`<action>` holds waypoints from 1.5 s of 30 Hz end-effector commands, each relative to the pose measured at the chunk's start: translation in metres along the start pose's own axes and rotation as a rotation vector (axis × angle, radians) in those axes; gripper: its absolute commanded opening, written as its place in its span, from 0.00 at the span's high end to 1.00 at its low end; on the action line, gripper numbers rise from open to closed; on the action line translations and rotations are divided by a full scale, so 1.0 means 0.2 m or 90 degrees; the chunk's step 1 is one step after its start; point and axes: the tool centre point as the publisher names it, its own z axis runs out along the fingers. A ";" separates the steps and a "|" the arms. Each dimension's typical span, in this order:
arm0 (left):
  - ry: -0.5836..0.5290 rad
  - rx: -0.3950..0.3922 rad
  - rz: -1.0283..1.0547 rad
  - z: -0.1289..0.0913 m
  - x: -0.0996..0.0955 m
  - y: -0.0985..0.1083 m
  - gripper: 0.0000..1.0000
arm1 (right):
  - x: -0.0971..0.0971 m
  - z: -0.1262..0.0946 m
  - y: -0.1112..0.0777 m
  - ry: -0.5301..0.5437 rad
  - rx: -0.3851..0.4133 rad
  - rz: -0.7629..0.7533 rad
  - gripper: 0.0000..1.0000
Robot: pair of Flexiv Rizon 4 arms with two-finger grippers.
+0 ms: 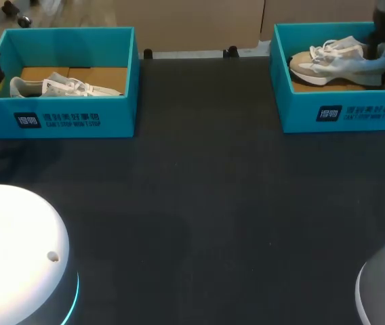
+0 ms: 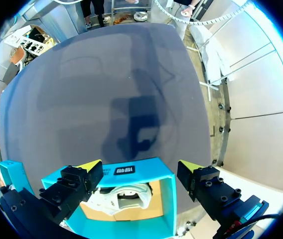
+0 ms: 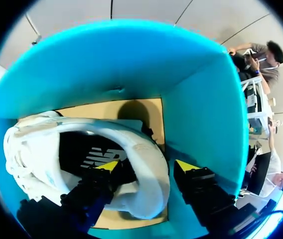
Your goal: Take the shoe out of the shoebox, open the shoe tongue, remove and reinsert the insole, then place the shoe into the shoebox
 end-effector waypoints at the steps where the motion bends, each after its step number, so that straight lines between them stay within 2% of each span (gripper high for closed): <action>1: 0.002 -0.002 0.000 0.00 0.00 -0.01 0.00 | 0.00 0.05 0.05 0.008 0.013 -0.001 0.26; 5: 0.002 -0.002 0.000 0.00 0.00 -0.01 0.00 | 0.01 0.07 0.05 0.013 0.019 0.001 0.20; 8: 0.002 -0.002 0.000 0.00 0.00 -0.01 0.00 | 0.01 0.08 0.04 0.019 0.023 0.001 0.20; 12: 0.002 -0.002 0.000 0.00 0.00 -0.01 0.00 | 0.03 0.09 0.04 0.031 0.026 0.000 0.25; 14: 0.002 -0.002 0.000 0.00 0.00 -0.01 0.00 | 0.03 0.10 0.04 0.033 0.028 0.000 0.31; 17: 0.002 -0.002 0.000 0.00 0.00 -0.01 0.00 | 0.03 0.11 0.03 0.038 0.029 0.002 0.51; 18: 0.002 -0.002 0.000 0.00 0.00 -0.01 0.00 | 0.03 0.11 0.03 0.039 0.029 0.003 0.54; 19: 0.002 -0.002 0.000 0.00 0.00 -0.01 0.00 | 0.03 0.11 0.03 0.040 0.030 0.003 0.63; 20: 0.002 -0.002 0.000 0.00 0.00 -0.01 0.00 | 0.04 0.11 0.03 0.040 0.030 0.004 0.87; 21: 0.002 -0.002 0.000 0.00 0.00 -0.01 0.00 | 0.04 0.11 0.03 0.039 0.030 0.005 1.00; 35: 0.002 -0.002 0.000 0.00 0.00 -0.01 0.00 | 0.01 -0.06 0.02 0.016 -0.005 0.025 1.00; 45: 0.002 -0.002 0.000 0.00 0.00 -0.01 0.00 | -0.11 -0.31 0.03 -0.026 -0.045 0.064 1.00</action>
